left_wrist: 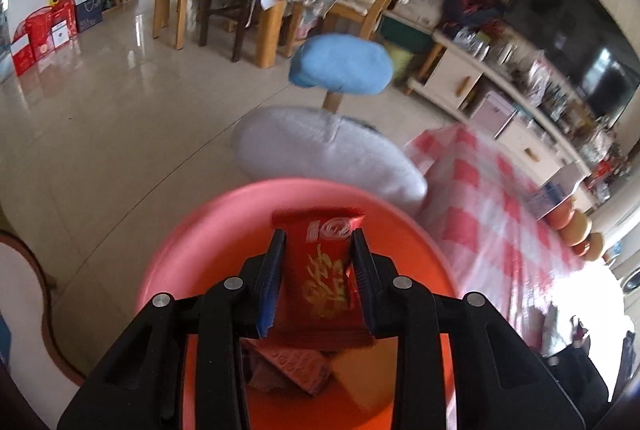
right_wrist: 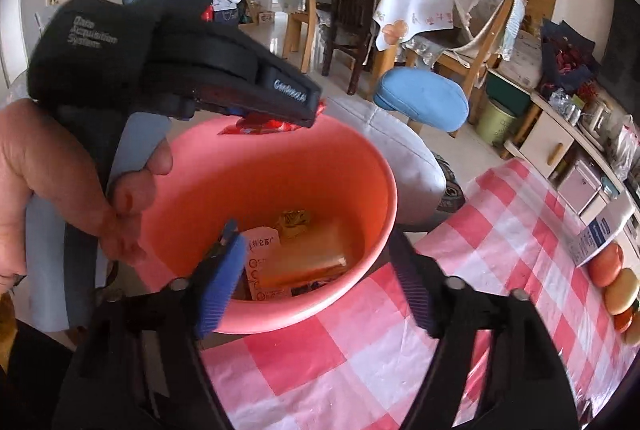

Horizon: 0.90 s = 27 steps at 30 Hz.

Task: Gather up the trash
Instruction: 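Open both tools to drop the wrapper and cake into the basin, then move both empty tools back toward the white packet and red sachet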

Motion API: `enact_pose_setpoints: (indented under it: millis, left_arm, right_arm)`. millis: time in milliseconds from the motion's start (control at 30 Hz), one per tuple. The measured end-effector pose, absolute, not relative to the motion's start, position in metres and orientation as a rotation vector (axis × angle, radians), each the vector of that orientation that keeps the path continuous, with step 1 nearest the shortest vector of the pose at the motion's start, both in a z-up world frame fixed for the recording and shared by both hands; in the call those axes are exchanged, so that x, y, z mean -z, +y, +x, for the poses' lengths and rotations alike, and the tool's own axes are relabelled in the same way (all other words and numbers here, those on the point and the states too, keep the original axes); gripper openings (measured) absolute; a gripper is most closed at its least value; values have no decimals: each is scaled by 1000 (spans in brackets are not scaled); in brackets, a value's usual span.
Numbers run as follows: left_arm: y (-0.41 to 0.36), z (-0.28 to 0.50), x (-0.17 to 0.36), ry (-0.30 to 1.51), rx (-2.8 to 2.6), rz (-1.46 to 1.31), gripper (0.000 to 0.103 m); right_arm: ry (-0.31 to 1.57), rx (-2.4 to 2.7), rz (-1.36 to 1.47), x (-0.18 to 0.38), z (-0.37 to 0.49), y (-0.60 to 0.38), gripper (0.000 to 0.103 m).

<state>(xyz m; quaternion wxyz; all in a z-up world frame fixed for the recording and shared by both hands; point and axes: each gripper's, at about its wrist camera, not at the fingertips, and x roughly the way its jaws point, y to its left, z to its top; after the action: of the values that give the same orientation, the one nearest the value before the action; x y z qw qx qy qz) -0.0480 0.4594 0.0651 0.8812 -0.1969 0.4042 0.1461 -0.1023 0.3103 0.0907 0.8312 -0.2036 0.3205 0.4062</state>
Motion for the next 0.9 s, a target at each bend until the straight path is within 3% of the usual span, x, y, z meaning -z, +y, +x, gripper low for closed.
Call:
enact_pose_setpoints:
  millis: [133,300,500,900]
  left_arm:
    - [458,-51,-68,838,-340,-382,63]
    - [444,-53,-78,803,-319,-348,78]
    - [413,-50,-92,762,-237,-289,87]
    - [357,-64,-129,623,-54,-331,90]
  right_arm:
    - [688,-824,-367,-91,-102,288,84]
    - [678,-765,-311,-103,-108,247,91]
    - [687,-703,-267,-112,-116,205,93]
    - [683,-617,-223,-114,-140,132,95]
